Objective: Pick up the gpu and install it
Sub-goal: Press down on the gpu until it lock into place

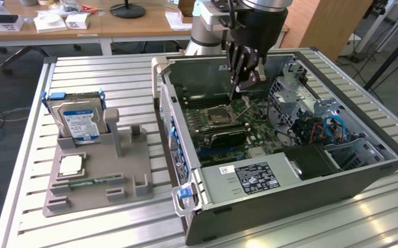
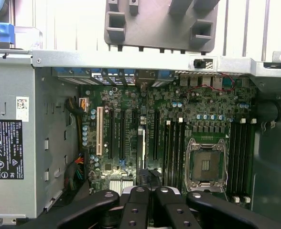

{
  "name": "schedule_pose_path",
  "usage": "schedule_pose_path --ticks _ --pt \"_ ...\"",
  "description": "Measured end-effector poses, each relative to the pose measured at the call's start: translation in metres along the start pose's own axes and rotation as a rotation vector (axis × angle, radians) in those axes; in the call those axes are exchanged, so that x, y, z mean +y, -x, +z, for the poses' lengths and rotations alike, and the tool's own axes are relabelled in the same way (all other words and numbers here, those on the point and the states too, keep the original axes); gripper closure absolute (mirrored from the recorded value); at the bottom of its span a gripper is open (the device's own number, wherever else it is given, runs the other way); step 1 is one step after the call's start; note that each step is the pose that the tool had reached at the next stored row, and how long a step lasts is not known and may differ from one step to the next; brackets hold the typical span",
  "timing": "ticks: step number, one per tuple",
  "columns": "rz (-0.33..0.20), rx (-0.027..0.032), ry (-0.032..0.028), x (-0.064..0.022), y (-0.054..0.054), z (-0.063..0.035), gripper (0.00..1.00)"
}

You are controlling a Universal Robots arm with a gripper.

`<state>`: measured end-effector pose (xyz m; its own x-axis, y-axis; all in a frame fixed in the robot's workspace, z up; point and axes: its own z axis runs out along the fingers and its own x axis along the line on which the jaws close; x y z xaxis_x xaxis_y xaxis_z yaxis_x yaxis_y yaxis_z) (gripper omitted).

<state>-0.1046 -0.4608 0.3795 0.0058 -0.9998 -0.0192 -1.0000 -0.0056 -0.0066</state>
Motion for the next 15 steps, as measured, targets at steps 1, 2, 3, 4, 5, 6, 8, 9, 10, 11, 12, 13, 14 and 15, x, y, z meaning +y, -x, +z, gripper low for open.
schedule_pose_path --ticks 1,2,3,4,5,6,8,9,10,11,12,13,14,15 --pt "0.000 0.0000 0.0000 0.0000 0.000 0.0000 0.90" --pt "0.000 0.0000 0.0000 0.0000 0.000 0.0000 0.90" --pt "0.000 0.0000 0.0000 0.0000 0.000 0.0000 0.90" --pt "0.000 0.0001 0.0000 0.0000 0.000 0.0000 0.90" --pt "0.000 0.0000 0.0000 0.0000 0.000 0.0000 0.90" --pt "0.000 0.0000 0.0000 0.0000 0.000 0.0000 0.90" --pt "0.000 0.0000 0.0000 0.0000 0.000 0.0000 0.90" --pt "0.000 0.0001 0.0000 0.0000 0.000 0.0005 0.90" --pt "0.000 -0.0001 0.0001 0.0000 0.000 0.0015 0.90" --pt "0.000 -0.0004 0.0002 0.0001 0.000 0.0029 0.90" --pt "0.000 -0.0007 0.0003 0.0001 0.000 0.0047 0.90" --pt "0.000 -0.0008 0.0004 0.0001 0.000 0.0066 0.90" --pt "0.000 -0.0009 0.0004 0.0001 0.000 0.0085 0.90" --pt "0.000 -0.0008 0.0004 0.0001 0.000 0.0102 0.90"
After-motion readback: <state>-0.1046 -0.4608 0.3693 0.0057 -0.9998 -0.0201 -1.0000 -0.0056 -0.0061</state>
